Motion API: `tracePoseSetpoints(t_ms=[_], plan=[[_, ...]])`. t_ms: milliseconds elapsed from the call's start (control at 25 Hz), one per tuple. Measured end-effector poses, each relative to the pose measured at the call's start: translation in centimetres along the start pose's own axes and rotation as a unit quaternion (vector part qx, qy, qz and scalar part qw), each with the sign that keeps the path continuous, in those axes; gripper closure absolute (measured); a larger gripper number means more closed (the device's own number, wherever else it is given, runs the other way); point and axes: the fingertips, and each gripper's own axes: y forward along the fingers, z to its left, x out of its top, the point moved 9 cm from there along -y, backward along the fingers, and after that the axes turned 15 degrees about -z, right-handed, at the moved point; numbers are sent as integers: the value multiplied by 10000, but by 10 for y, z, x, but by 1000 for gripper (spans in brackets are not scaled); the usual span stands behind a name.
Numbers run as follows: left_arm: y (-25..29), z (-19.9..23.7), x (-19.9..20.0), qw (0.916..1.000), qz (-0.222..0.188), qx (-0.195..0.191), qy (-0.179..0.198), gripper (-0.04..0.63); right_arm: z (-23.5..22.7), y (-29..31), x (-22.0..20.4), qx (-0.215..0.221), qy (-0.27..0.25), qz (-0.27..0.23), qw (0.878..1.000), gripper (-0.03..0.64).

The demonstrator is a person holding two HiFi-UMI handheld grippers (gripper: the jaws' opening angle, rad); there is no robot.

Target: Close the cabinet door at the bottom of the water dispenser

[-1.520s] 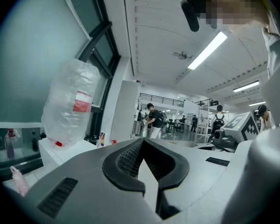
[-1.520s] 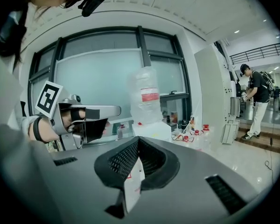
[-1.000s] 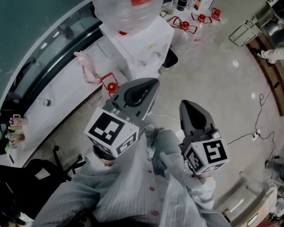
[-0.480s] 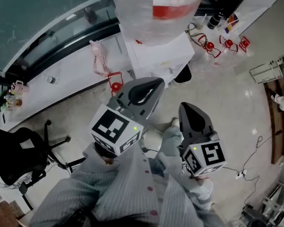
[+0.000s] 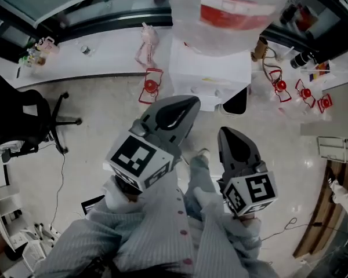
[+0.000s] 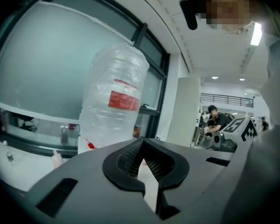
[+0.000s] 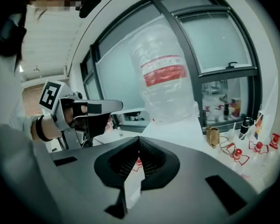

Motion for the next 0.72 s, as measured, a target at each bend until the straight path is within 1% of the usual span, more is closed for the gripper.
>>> tracePoseSetpoints(t_ms=[80,160,280,400,560,720], plan=[[-10,-7,-4,9991,7,422,44,586,-7,-1,-4,388,-7,138,9991,603],[-22,-11,-9,9964,22,838,81,584,-12,2,-10,775,-13,259,9967,603],[-46,-15,-16,9903,55,1389,57,586,-8,9,-22,1195,37,436,9919,603],[-76,-12,-22,9821,82,1882,27,584,4,18,-38,1571,75,703,9850,603],[-116,-7,-31,9731,18,2303,-46,584,26,32,-60,1855,2,984,9777,603],[-151,4,-49,9663,61,2571,-154,584,44,43,-85,1894,-40,1224,9742,603]])
